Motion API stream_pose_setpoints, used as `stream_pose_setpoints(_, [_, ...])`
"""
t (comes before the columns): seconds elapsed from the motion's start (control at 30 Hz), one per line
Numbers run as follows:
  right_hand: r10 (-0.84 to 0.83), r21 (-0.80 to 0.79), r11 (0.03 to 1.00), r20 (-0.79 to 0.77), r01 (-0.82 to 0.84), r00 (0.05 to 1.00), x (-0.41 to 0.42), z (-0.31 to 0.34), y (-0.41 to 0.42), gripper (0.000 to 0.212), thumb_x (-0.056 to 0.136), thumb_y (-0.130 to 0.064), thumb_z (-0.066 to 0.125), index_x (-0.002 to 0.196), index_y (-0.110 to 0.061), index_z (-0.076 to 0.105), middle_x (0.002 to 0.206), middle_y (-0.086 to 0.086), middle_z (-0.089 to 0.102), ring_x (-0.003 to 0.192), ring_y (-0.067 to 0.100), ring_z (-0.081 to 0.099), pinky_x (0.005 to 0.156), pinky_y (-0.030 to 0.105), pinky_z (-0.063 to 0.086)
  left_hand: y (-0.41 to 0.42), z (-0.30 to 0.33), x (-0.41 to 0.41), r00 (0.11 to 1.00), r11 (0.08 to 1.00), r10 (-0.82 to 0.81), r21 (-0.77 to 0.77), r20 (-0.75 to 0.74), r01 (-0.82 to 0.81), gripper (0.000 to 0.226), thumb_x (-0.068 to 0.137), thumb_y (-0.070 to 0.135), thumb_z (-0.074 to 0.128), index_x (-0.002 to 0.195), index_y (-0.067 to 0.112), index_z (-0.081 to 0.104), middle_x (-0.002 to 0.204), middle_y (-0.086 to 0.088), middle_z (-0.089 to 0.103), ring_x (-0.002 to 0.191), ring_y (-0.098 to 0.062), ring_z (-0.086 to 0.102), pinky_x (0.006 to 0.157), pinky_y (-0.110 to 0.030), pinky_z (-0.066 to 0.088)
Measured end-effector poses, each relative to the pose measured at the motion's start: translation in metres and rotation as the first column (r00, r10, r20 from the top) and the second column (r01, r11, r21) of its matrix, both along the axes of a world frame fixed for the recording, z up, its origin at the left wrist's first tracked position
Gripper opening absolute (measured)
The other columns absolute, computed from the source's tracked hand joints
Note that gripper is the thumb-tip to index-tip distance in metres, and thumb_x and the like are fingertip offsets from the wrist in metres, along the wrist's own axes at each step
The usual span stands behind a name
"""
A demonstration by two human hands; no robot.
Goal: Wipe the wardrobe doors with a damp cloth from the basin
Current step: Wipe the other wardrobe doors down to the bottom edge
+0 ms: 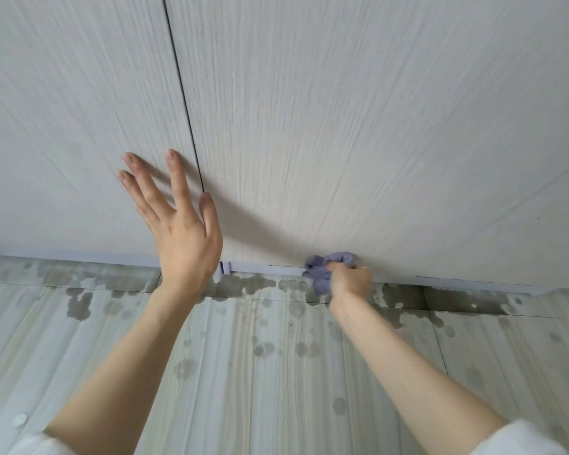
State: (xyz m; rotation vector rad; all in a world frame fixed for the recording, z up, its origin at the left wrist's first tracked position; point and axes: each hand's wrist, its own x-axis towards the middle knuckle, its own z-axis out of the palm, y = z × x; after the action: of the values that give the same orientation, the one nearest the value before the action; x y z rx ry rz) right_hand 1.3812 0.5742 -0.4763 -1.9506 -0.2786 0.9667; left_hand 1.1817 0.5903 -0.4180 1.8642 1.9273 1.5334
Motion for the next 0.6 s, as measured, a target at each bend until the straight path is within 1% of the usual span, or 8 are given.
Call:
stream_pose_setpoints(0.07, [0.070, -0.010, 0.997, -0.050, -0.070, 0.996, -0.026, 0.002, 0.002, 0.015, 0.081, -0.005, 0.061, 0.094, -0.006, 0.053, 0.086, 0.006, 0.059, 0.070, 0.020, 0.057, 0.053, 0.024, 0.040, 0.000, 0.000, 0.001, 1.000, 1.000, 0.000, -0.007, 0.007, 0.000, 0.059, 0.098, 0.014, 0.038, 0.148, 0.005, 0.008, 0.147, -0.040, -0.009, 0.137, -0.054, -0.012, 0.114, -0.052, -0.006])
stream_pose_setpoints(0.17, [0.090, -0.024, 0.995, -0.160, -0.095, 0.983, -0.029, 0.010, 0.006, 0.014, 0.082, -0.006, 0.062, 0.093, -0.006, 0.052, 0.082, 0.007, 0.057, 0.062, 0.016, 0.052, 0.047, 0.023, 0.035, 0.001, 0.001, 0.001, 1.000, 1.000, -0.009, 0.004, 0.001, 0.009, 0.060, 0.101, 0.027, 0.036, 0.148, 0.001, 0.009, 0.146, -0.042, -0.009, 0.136, -0.055, -0.013, 0.112, -0.038, -0.015])
stream_pose_setpoints(0.23, [0.014, -0.020, 1.000, -0.178, -0.018, 0.984, -0.002, 0.015, 0.002, 0.008, 0.081, -0.002, 0.062, 0.081, -0.005, 0.055, 0.081, 0.009, 0.057, 0.060, 0.018, 0.051, 0.048, 0.025, 0.038, 0.000, 0.001, 0.000, 1.000, 1.000, -0.018, -0.002, 0.004, 0.018, 0.063, 0.101, 0.033, 0.036, 0.148, 0.000, 0.009, 0.146, -0.041, -0.010, 0.135, -0.055, -0.014, 0.110, -0.030, -0.018])
stream_pose_setpoints(0.3, [-0.125, 0.048, 0.990, -0.174, 0.136, 0.977, 0.036, 0.021, -0.006, 0.015, 0.083, 0.000, 0.061, 0.072, -0.007, 0.054, 0.083, 0.010, 0.059, 0.059, 0.019, 0.053, 0.049, 0.027, 0.041, 0.000, 0.000, 0.001, 1.000, 1.000, -0.023, -0.005, 0.018, 0.023, 0.066, 0.101, 0.035, 0.037, 0.149, 0.001, 0.007, 0.146, -0.040, -0.012, 0.136, -0.054, -0.015, 0.109, -0.027, -0.019])
stream_pose_setpoints(0.37, [-0.259, 0.158, 0.944, -0.185, 0.289, 0.948, 0.065, 0.029, -0.012, 0.010, 0.084, -0.005, 0.064, 0.087, -0.007, 0.054, 0.088, 0.009, 0.061, 0.068, 0.021, 0.058, 0.054, 0.030, 0.045, 0.001, -0.001, 0.004, 0.999, 1.000, -0.017, 0.000, 0.038, 0.017, 0.067, 0.101, 0.034, 0.039, 0.149, 0.001, 0.006, 0.146, -0.040, -0.012, 0.135, -0.054, -0.016, 0.108, -0.024, -0.020])
stream_pose_setpoints(0.4, [-0.284, 0.212, 0.924, -0.179, 0.319, 0.942, 0.074, 0.032, -0.013, 0.016, 0.085, -0.009, 0.065, 0.094, -0.009, 0.052, 0.087, 0.005, 0.061, 0.073, 0.020, 0.059, 0.058, 0.030, 0.046, 0.002, -0.001, 0.006, 0.999, 1.000, -0.008, 0.002, 0.048, 0.008, 0.067, 0.101, 0.034, 0.039, 0.148, 0.000, 0.006, 0.146, -0.040, -0.012, 0.135, -0.055, -0.016, 0.108, -0.024, -0.020])
stream_pose_setpoints(0.5, [-0.257, 0.355, 0.879, -0.207, 0.317, 0.944, 0.076, 0.044, -0.007, 0.017, 0.085, -0.012, 0.063, 0.089, -0.015, 0.047, 0.080, -0.003, 0.059, 0.070, 0.013, 0.059, 0.059, 0.024, 0.045, 0.006, -0.001, 0.011, 0.999, 0.999, 0.023, 0.025, 0.045, -0.024, 0.068, 0.101, 0.033, 0.041, 0.147, -0.004, 0.007, 0.144, -0.044, -0.011, 0.133, -0.058, -0.015, 0.108, -0.028, -0.020])
stream_pose_setpoints(0.6, [-0.226, 0.387, 0.864, -0.272, 0.322, 0.935, 0.075, 0.040, -0.003, 0.021, 0.086, 0.001, 0.046, 0.082, -0.019, 0.040, 0.061, 0.000, 0.056, 0.049, 0.019, 0.056, 0.043, 0.016, 0.032, 0.008, -0.003, 0.011, 0.999, 0.998, 0.042, 0.047, 0.027, -0.044, 0.068, 0.101, 0.031, 0.042, 0.146, -0.008, 0.009, 0.142, -0.046, -0.008, 0.132, -0.062, -0.012, 0.108, -0.025, -0.020])
